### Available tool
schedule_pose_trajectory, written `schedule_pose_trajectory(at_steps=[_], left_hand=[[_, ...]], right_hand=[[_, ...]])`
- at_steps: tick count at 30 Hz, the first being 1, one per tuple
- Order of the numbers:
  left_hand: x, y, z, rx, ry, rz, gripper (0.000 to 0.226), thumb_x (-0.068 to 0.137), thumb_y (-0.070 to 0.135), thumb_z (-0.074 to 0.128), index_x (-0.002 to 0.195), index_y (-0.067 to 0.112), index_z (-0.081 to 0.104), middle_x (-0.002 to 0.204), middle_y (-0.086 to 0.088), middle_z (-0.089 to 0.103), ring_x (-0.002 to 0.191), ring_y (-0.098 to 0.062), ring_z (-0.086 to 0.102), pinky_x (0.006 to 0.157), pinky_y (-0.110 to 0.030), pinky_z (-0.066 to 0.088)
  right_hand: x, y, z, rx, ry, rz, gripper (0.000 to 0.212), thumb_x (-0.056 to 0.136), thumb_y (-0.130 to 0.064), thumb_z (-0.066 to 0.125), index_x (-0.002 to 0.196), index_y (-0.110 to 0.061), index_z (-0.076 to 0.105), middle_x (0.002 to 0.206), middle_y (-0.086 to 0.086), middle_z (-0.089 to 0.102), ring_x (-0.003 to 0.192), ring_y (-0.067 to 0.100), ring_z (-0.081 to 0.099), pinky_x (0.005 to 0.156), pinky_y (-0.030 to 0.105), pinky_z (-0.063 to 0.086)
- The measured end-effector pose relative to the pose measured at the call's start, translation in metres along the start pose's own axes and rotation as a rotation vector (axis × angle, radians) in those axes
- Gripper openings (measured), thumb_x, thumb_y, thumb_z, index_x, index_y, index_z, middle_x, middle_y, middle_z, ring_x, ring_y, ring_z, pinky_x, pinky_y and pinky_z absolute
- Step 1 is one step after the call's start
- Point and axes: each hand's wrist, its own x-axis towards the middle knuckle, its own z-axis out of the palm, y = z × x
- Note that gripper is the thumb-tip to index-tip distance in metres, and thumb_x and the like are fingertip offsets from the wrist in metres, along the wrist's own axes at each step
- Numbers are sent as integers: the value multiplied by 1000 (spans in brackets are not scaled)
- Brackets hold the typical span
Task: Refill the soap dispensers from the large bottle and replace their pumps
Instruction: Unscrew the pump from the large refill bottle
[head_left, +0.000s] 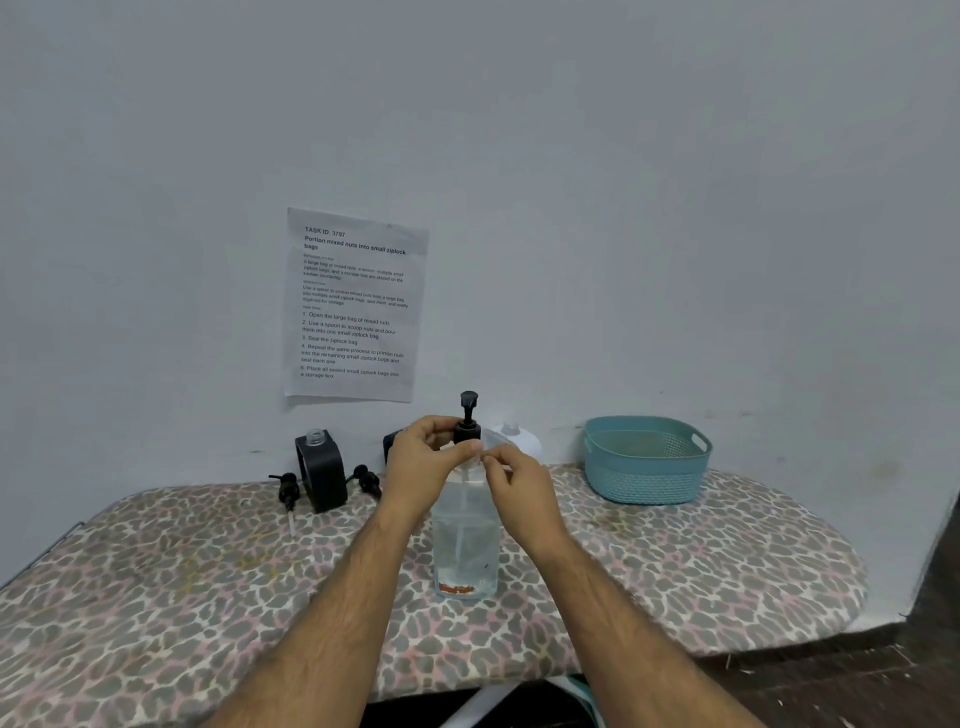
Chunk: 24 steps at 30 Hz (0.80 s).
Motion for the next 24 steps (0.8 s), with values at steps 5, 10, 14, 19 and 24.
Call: schedule_pose_trajectory(at_steps=[5,10,14,19,24], left_hand=[[5,15,0,0,20,21,31,72,13,85,95,26,68,100,-1,74,102,-18,69,96,-43,54],[10,37,-2,18,31,75,31,72,15,85,95,27,68,100,-1,74,103,-17,68,97,-40,53],[11,52,-6,21,29,114,32,73,15,85,100,22,69,101,0,74,103,-15,68,98,-35,52],[11,74,-15,-1,59,165,30,75,14,83,100,22,68,100,0,74,101,-11,68,94,-28,51],[10,94,-26,-70,87,201,34,78,10,80,109,13,68,100,0,75,95,-5,70,86,-17,50]], right_hand=[[-1,-1,0,17,10,10,23,101,-23,47,105,-19,70,98,-6,71,90,8,64,79,27,51],[-3,-3,2,-19,31,1,25,102,-23,45,105,-19,70,96,-8,69,86,7,62,75,26,49],[-3,-2,3,-65,31,4,27,102,-27,44,104,-21,70,95,-11,68,84,5,61,76,27,50],[-2,0,0,-112,-8,-4,29,103,-32,42,109,-24,70,102,-9,70,88,6,62,81,29,50],[-5,0,-5,-154,-45,-8,33,103,-33,41,119,-24,69,111,-10,70,93,6,61,83,25,48]])
